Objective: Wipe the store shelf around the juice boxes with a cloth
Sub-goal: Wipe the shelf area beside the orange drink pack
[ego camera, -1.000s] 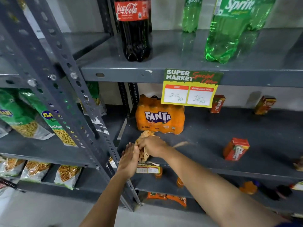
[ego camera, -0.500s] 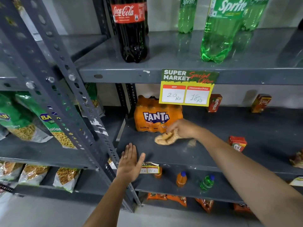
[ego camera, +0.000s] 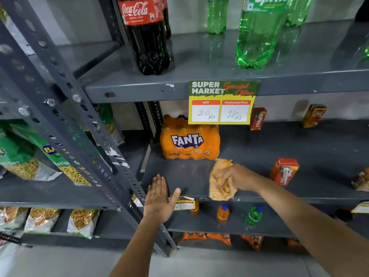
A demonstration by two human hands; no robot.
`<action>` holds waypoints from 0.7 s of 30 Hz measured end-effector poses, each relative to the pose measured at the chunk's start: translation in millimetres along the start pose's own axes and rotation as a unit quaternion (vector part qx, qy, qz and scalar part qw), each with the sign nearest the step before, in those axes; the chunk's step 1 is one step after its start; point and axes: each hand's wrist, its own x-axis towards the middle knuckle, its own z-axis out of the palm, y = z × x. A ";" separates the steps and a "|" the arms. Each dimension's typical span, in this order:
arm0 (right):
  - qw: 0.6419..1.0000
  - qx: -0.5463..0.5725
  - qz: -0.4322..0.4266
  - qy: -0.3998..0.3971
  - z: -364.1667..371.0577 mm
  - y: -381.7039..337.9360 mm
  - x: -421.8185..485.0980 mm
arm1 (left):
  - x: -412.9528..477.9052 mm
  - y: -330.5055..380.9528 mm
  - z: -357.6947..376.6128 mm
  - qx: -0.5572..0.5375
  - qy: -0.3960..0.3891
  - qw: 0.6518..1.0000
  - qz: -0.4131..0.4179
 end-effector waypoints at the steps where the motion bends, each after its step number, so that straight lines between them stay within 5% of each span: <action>1: 1.000 -0.011 0.018 0.007 -5.7 7.8 -4.0 | 0.5 0.4 -0.2 -0.002 0.003 1.000 -0.002; 10: 0.989 -0.071 0.093 0.093 -79.7 -13.2 35.9 | 4.3 4.0 -3.6 -0.005 -0.015 1.000 -0.017; 14: 0.965 -0.194 0.167 0.067 -50.9 -2.9 42.9 | 8.1 7.6 -7.1 0.004 -0.023 0.999 -0.031; 21: 0.963 -0.229 0.117 0.077 -1.3 -10.6 -30.4 | 34.2 35.1 -18.3 0.025 0.010 0.997 0.068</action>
